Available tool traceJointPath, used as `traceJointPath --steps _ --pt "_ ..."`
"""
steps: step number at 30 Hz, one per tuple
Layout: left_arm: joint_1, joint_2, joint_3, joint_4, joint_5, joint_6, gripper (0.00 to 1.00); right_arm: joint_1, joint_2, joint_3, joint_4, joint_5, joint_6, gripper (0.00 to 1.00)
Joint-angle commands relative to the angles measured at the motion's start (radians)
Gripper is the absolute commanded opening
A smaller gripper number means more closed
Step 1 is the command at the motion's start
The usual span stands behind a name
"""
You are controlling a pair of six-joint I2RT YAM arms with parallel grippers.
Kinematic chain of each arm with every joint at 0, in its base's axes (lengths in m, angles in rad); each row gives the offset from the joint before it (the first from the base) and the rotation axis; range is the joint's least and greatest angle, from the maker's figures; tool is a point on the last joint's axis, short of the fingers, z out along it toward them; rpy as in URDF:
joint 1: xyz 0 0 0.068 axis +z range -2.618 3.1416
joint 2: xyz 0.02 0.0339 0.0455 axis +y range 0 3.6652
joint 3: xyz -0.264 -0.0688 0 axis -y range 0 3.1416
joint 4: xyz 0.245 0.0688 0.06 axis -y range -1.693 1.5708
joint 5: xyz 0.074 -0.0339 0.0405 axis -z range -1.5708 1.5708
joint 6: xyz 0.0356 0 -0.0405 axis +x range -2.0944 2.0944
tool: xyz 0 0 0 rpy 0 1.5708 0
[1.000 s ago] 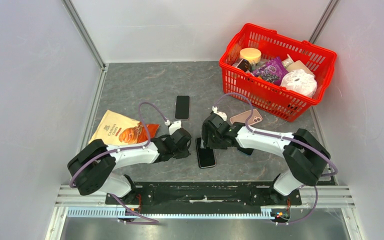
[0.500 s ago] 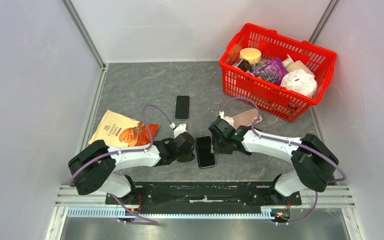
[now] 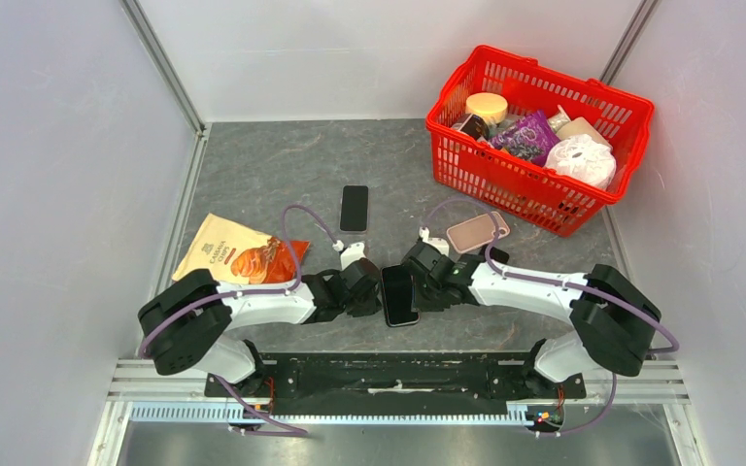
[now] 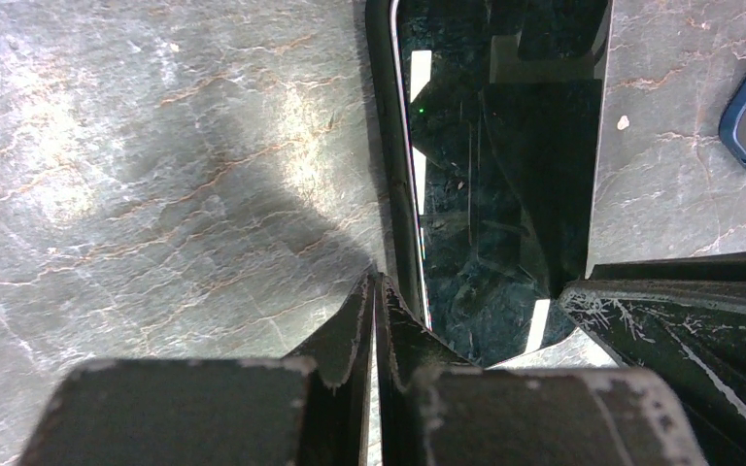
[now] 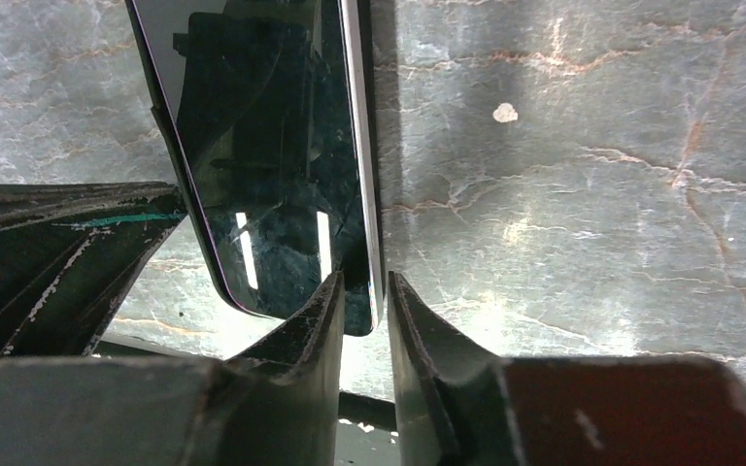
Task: Put the phone into the phone case
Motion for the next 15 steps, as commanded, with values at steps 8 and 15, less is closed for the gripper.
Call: traceJointPath --steps 8,15 --pt "-0.010 0.032 0.016 0.030 0.002 -0.032 0.07 0.062 0.041 0.002 0.019 -0.036 0.028 0.14" --pt "-0.015 0.046 0.029 0.028 0.005 -0.027 0.06 0.095 0.113 -0.017 0.053 -0.078 0.010 0.03"
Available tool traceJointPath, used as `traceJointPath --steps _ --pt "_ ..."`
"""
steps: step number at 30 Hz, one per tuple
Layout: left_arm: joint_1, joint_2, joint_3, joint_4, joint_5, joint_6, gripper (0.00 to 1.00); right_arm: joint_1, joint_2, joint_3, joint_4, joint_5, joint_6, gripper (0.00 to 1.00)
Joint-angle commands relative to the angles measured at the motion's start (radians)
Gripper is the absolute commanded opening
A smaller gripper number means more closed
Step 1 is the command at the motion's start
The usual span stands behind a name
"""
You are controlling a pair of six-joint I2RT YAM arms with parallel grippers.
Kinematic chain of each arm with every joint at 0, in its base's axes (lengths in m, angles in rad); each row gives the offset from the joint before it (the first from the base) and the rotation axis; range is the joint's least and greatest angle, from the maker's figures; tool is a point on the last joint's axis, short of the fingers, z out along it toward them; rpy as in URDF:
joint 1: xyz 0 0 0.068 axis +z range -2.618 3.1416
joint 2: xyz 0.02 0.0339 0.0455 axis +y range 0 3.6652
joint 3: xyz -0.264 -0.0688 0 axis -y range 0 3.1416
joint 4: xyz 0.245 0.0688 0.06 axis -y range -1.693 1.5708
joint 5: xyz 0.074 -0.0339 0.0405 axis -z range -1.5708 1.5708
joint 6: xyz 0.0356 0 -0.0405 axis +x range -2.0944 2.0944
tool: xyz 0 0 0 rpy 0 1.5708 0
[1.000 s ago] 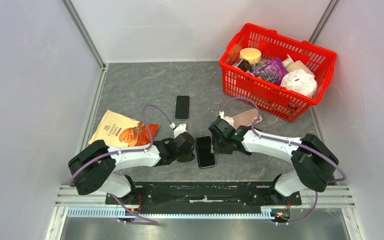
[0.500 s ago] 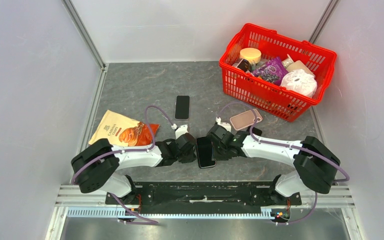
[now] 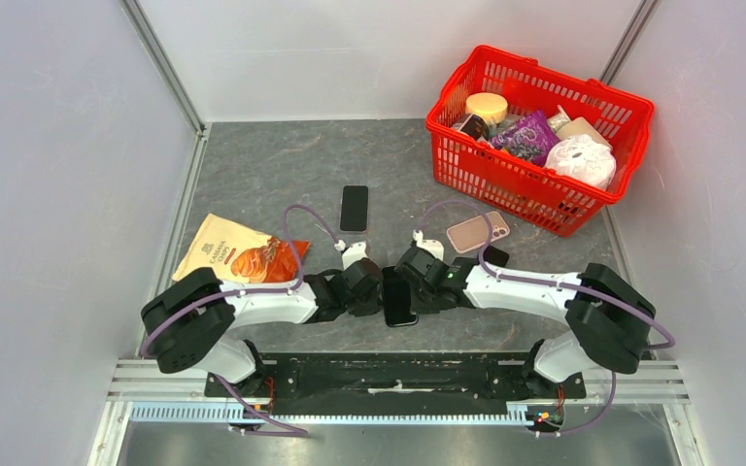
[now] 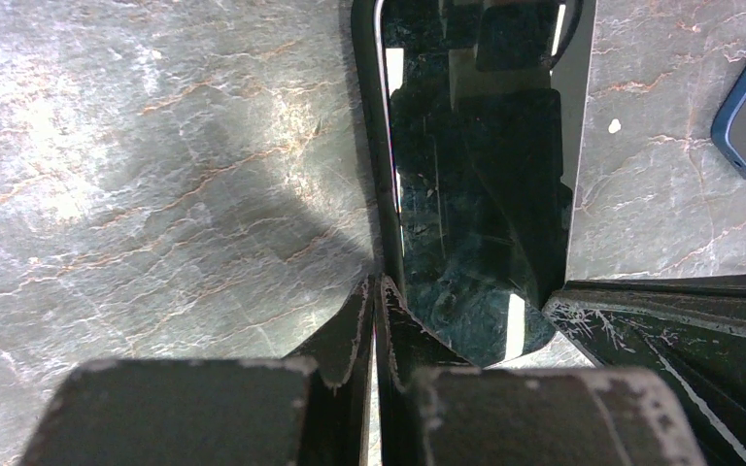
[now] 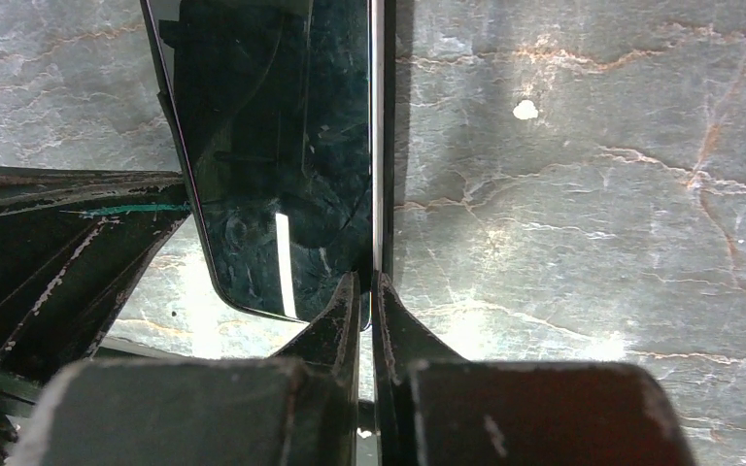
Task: Put the phone into the phone case
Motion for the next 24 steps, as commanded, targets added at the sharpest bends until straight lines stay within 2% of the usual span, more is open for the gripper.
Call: traceJointPath --steps 1,14,19,24 --pt "-0.011 0.031 0.025 0.008 0.006 -0.024 0.06 0.049 0.104 -0.030 0.054 -0.102 0.008 0.01" --pt "-0.010 0.024 0.069 -0.048 -0.030 0.001 0.07 0.113 0.274 -0.063 0.092 -0.075 -0.006 0.00" --pt "-0.006 0.004 0.091 -0.090 -0.062 0.018 0.08 0.108 0.246 -0.043 0.039 -0.021 -0.045 0.00" --pt "0.012 -0.027 0.091 -0.115 -0.082 0.023 0.10 0.079 0.094 -0.025 -0.012 0.030 -0.069 0.00"
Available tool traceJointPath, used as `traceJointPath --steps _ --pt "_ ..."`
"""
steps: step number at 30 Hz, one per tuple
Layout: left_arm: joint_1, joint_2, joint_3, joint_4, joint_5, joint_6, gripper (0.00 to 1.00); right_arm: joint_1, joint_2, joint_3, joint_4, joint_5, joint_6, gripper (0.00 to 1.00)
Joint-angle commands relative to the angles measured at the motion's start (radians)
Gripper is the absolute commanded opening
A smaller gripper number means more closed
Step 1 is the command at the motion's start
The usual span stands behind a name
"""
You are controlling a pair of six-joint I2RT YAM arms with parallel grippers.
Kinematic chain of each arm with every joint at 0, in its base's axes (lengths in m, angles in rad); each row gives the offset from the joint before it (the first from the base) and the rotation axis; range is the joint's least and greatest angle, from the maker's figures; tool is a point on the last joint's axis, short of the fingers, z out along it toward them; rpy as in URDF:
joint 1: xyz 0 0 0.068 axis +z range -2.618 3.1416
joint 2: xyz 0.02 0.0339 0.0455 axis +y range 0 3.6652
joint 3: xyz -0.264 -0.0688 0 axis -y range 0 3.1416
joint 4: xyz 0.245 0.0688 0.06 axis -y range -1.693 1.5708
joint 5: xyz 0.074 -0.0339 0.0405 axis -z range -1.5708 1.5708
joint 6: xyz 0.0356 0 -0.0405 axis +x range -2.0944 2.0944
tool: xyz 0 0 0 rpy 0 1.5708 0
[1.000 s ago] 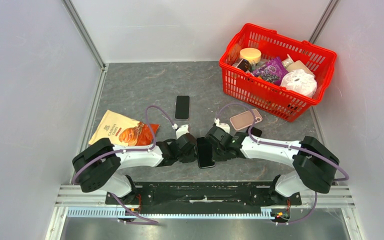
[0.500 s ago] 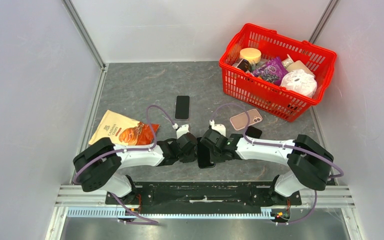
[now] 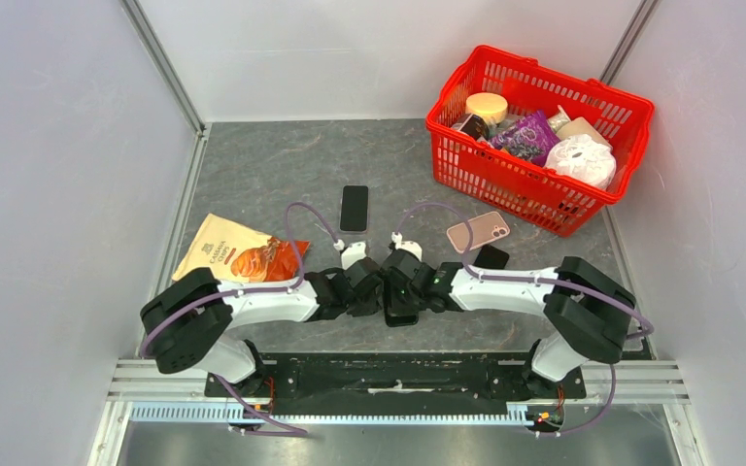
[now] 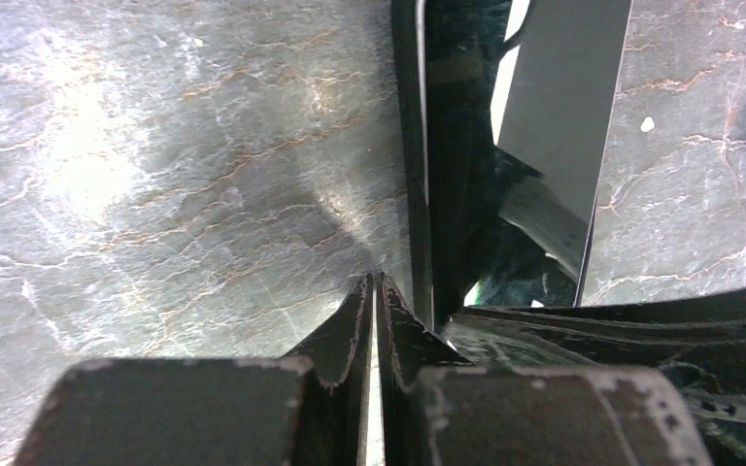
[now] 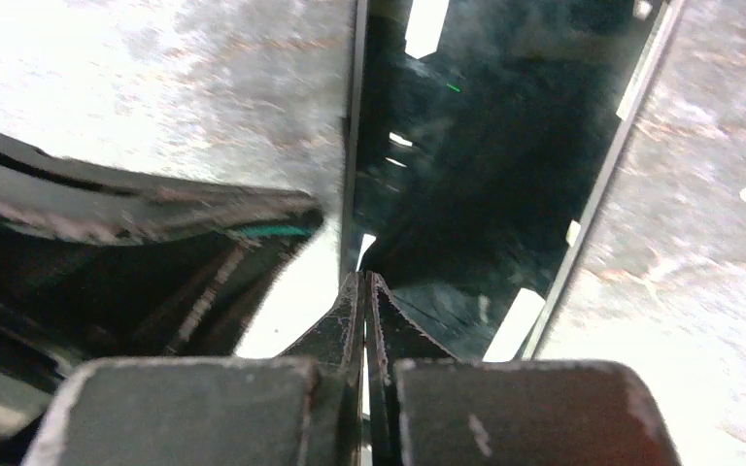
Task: Put the phone into the phone case
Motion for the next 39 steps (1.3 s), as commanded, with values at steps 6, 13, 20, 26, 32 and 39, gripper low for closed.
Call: traceJointPath --steps 6,13,20,26,32,39 --pt "0.057 -0.032 0.074 -0.032 -0.057 0.048 0.10 0.012 -0.191 0.002 -0.297 0.198 -0.070 0.20" --pt "0.144 0.015 0.106 -0.003 0.000 0.066 0.11 -0.007 -0.180 -0.045 -0.215 0.172 -0.045 0.50" --pt "0.214 0.036 0.103 0.020 0.069 0.077 0.11 -0.007 -0.144 -0.098 -0.088 0.130 -0.006 0.66" --pt "0.245 0.098 0.131 0.032 0.113 0.086 0.11 0.007 -0.098 -0.084 -0.014 0.072 0.026 0.66" --pt "0.245 0.205 0.216 0.020 0.185 0.133 0.11 0.085 -0.046 0.023 0.005 0.055 0.023 0.66" --pt "0.234 0.310 0.346 0.013 0.333 0.218 0.12 0.040 -0.191 -0.029 -0.089 0.168 0.021 0.71"
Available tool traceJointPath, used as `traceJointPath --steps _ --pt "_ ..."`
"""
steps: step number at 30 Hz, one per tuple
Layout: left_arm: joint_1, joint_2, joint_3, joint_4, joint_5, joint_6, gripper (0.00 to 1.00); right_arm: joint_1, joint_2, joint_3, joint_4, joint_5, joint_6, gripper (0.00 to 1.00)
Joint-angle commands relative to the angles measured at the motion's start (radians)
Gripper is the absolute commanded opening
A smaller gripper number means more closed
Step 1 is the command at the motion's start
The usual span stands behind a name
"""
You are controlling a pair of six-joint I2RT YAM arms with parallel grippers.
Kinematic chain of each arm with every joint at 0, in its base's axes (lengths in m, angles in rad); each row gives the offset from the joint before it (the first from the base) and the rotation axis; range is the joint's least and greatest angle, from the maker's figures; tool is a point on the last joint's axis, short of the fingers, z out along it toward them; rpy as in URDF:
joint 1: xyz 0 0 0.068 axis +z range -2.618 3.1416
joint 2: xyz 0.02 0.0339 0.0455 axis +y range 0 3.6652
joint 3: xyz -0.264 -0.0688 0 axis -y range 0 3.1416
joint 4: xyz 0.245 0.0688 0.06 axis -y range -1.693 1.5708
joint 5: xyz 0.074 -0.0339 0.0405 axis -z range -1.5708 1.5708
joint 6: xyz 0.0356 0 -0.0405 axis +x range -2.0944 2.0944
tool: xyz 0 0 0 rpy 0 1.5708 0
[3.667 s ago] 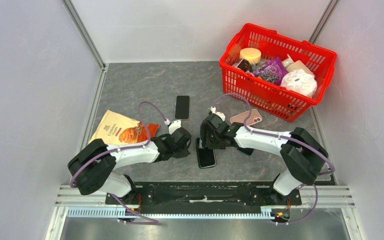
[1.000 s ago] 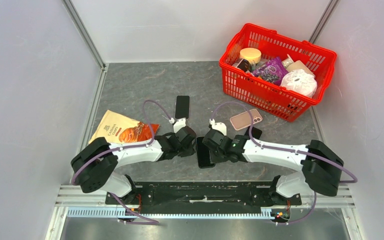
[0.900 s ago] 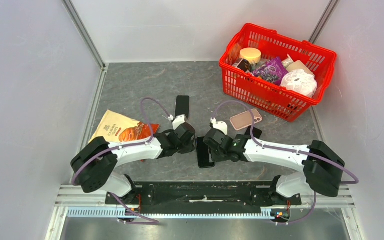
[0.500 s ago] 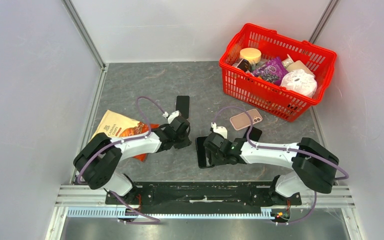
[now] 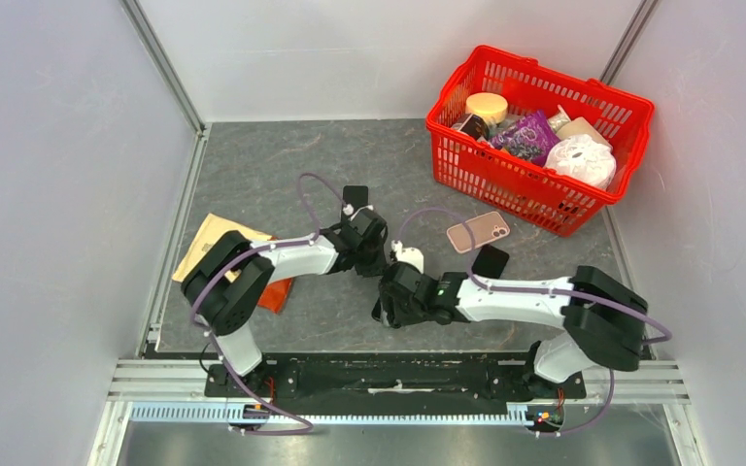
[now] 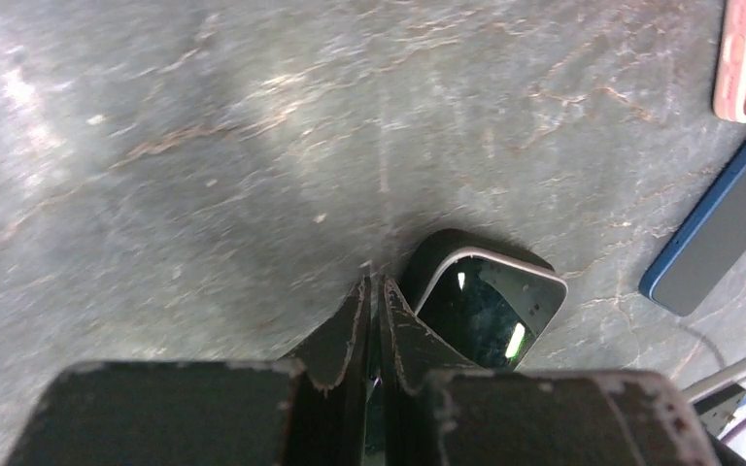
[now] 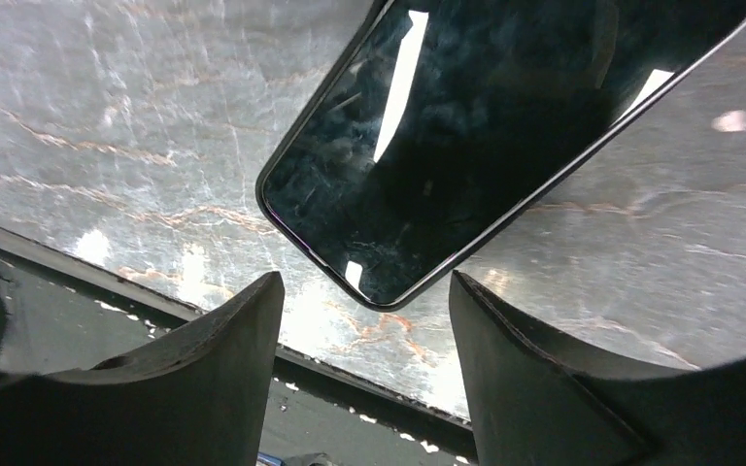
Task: Put the phone into the phone case
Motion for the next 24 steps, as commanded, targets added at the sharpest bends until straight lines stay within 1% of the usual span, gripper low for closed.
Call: traceJointPath --steps 1,6,9,13,16,17,19,24 --pt "-0.020 0.077 0.108 0.016 0.160 0.108 0.12 -0.074 -0.174 -0.030 -0.035 0.081 0.018 0.71" --pt "-0.068 0.158 0.208 -0.001 0.256 0.173 0.14 -0.252 -0.359 -0.123 -0.113 0.101 -0.010 0.75" --pt "-0.075 0.150 0.217 0.000 0.247 0.181 0.20 -0.330 -0.402 -0.153 -0.107 0.070 -0.042 0.77" --pt "-0.059 0.051 0.206 -0.045 0.127 0.178 0.31 -0.347 -0.374 -0.159 -0.032 0.031 -0.087 0.77" --pt "-0.053 -0.055 0.157 -0.080 0.008 0.160 0.39 -0.347 -0.318 -0.139 0.011 0.002 -0.113 0.78" --pt "-0.053 -0.094 0.130 -0.086 -0.023 0.157 0.40 -0.346 -0.302 -0.136 0.027 -0.007 -0.120 0.78" --pt "-0.053 -0.156 0.074 -0.091 -0.031 0.148 0.42 -0.347 -0.260 -0.131 0.050 -0.020 -0.130 0.78" --pt "-0.068 -0.253 -0.076 -0.087 0.012 0.121 0.46 -0.347 -0.170 -0.115 0.083 -0.012 -0.148 0.78"
